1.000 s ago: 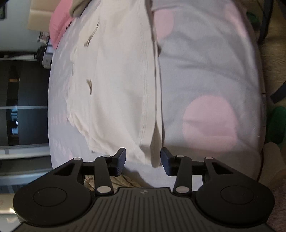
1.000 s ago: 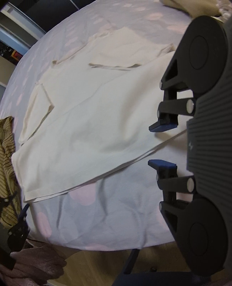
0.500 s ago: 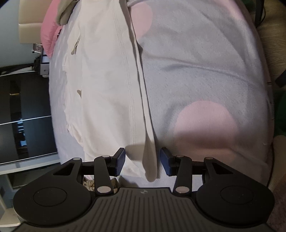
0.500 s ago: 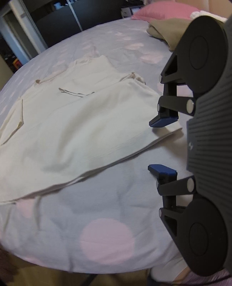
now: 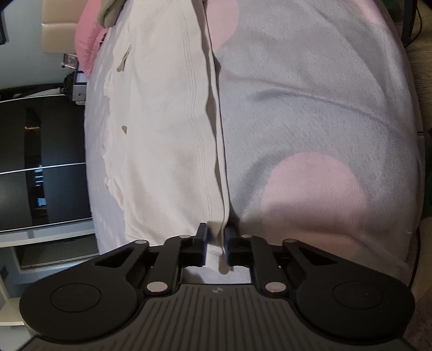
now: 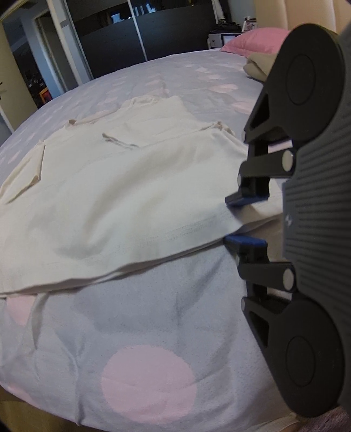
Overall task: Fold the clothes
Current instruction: 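Grasp the T-shirt edge with both grippers and lift it off the bed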
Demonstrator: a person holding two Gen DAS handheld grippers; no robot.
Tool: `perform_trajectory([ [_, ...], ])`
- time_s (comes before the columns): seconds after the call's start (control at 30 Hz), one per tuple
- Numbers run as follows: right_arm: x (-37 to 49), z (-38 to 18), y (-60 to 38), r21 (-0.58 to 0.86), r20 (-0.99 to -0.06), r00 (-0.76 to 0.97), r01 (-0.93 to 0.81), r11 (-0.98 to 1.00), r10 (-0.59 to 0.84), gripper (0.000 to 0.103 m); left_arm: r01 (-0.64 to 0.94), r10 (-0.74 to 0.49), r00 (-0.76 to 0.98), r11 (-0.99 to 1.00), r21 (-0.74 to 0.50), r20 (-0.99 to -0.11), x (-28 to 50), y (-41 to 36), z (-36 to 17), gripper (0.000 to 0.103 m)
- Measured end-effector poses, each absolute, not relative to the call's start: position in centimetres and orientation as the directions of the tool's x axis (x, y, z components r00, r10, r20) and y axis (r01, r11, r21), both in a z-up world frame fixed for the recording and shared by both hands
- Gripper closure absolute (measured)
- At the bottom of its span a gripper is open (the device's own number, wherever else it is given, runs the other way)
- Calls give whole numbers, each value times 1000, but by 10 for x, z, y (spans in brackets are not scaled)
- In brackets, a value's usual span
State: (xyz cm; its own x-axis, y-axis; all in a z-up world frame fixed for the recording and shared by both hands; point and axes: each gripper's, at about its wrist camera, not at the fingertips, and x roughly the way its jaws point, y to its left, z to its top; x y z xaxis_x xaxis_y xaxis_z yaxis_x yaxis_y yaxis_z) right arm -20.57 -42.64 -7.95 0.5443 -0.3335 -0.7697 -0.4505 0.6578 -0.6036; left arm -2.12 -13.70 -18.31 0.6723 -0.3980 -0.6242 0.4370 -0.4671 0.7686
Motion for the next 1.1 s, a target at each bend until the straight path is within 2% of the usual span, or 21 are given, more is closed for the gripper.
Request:
perform_trajectory([
  [0.1,-205,-71,-430,-601,-760,559,-409,686,-332,88,463,-402,670,-431,775,-624,-21,-139,-175,101],
  [0.37,-197,-38,-437,-613,-698,616,-251,749,-366,95,559,-403,678,-262,787,-615,-13,-153,-134,102],
  [0.77,-175,29,-449,-660,-542,687,7,751,-484,97,601,-448,736,86,794,-508,41,-198,-34,102],
  [1.1,-116,67,-485,-666,-470,698,121,736,-541,98,543,-452,779,141,828,-434,93,-249,7,102],
])
